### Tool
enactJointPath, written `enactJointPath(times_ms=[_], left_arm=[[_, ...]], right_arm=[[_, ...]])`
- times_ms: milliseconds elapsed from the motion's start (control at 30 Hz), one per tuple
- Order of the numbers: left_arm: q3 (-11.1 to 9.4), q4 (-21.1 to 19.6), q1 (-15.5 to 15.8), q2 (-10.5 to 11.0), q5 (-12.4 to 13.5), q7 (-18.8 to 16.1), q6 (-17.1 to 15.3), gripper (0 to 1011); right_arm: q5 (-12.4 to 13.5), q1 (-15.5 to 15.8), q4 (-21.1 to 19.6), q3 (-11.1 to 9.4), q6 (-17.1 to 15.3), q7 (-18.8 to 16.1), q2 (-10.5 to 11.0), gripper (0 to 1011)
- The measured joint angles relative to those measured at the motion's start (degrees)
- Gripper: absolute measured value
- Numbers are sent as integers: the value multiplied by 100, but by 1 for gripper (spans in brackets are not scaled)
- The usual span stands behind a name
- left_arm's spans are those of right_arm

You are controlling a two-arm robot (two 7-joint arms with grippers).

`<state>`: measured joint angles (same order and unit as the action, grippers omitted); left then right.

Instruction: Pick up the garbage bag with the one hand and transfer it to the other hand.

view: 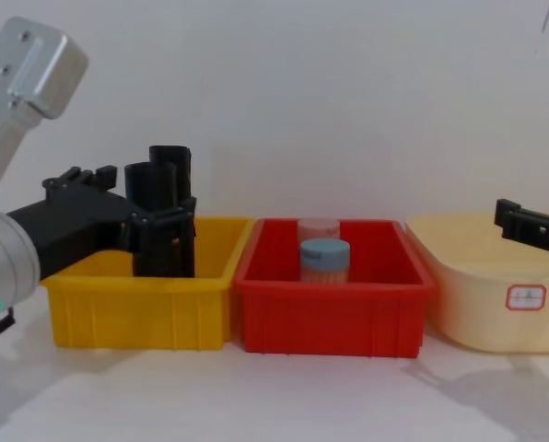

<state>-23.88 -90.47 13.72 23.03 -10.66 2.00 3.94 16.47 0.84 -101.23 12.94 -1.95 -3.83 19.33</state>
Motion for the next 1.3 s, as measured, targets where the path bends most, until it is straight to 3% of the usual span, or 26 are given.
enactJointPath(times_ms=[567,1300], left_arm=[[254,485,209,-97,-240,231,198,1002],[343,1536,868,-463,-596,851,381,1001]], right_arm=[[0,-1,0,0,0,0,0,1001],[0,0,0,0,0,0,0,1001]])
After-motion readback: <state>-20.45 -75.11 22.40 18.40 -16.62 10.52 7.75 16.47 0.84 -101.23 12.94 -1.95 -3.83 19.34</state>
